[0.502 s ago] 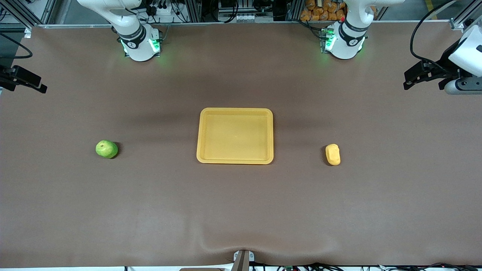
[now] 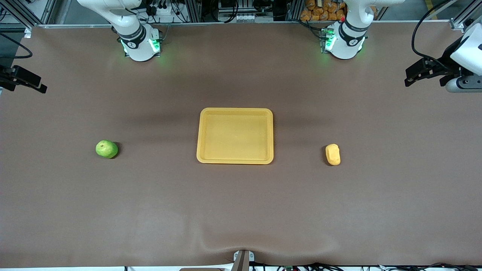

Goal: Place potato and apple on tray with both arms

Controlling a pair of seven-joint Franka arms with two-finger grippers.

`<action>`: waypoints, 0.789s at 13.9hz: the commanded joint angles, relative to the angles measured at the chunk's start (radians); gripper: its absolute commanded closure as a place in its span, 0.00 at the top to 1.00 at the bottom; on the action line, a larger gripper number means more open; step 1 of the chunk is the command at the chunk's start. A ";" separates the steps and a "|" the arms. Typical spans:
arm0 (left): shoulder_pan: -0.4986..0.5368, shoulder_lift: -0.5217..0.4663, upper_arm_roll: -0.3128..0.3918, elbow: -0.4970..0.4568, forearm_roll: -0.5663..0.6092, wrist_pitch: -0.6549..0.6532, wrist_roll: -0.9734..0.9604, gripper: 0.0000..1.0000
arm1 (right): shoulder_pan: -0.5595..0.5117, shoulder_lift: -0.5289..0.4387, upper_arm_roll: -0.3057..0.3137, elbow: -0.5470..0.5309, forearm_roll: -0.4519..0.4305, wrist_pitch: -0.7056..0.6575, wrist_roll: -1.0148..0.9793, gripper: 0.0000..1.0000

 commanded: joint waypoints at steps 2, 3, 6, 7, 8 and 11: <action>0.001 0.029 0.002 0.022 -0.008 -0.026 0.022 1.00 | -0.039 -0.008 0.002 0.038 -0.003 -0.010 0.003 1.00; 0.001 0.033 0.002 0.016 -0.013 -0.026 0.022 1.00 | -0.033 -0.006 0.005 0.041 -0.003 -0.007 0.001 1.00; -0.007 0.046 -0.002 0.008 -0.017 -0.025 0.025 1.00 | 0.011 0.017 0.011 0.046 -0.003 0.001 -0.001 1.00; -0.013 0.049 -0.006 0.006 -0.017 -0.025 0.025 1.00 | 0.036 0.029 0.009 0.053 -0.007 0.010 -0.002 1.00; -0.013 0.056 -0.007 -0.004 -0.017 -0.025 0.025 1.00 | 0.047 0.035 0.009 0.059 -0.012 0.022 -0.002 1.00; -0.011 0.046 -0.012 -0.076 -0.022 0.026 0.024 1.00 | 0.039 0.069 0.008 0.061 0.009 0.060 0.001 1.00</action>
